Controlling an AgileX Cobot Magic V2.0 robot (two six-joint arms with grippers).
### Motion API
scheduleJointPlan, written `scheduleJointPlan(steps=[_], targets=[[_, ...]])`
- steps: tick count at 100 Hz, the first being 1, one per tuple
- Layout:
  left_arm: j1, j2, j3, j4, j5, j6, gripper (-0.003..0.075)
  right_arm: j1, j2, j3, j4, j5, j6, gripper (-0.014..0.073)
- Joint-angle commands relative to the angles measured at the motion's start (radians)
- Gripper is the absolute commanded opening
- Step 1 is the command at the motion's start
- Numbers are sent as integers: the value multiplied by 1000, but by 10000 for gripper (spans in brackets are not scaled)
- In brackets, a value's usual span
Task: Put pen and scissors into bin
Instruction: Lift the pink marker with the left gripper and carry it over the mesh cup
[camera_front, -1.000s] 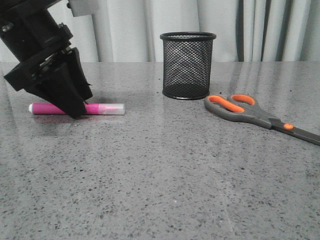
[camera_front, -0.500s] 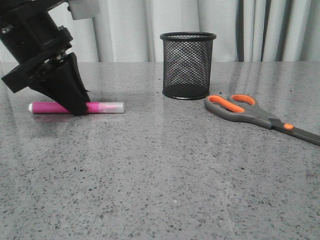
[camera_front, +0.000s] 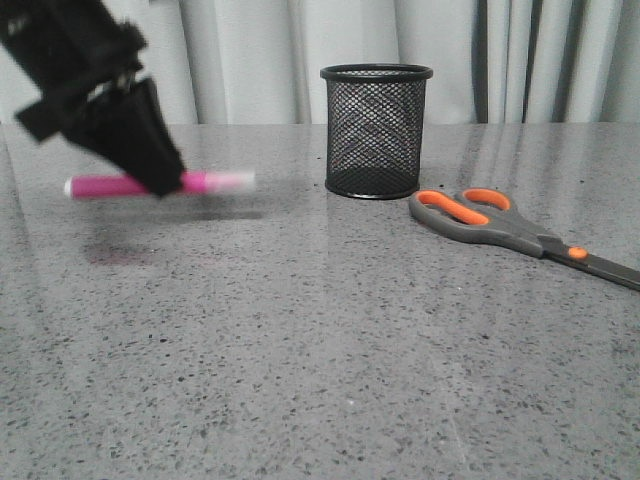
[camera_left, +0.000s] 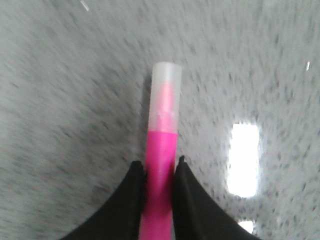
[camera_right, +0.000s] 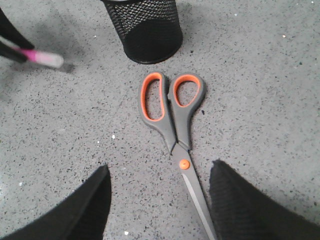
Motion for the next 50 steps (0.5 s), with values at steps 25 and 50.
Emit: scheduleJointPlan(steps=[25,50], targets=[[-19,-116,-190,-666,3,-17,-19,2,1,-37,17,-44,-12,391],[-168,-28,-183,-896,-377,22,-19,2,1,-37,17,-41,-12,391]])
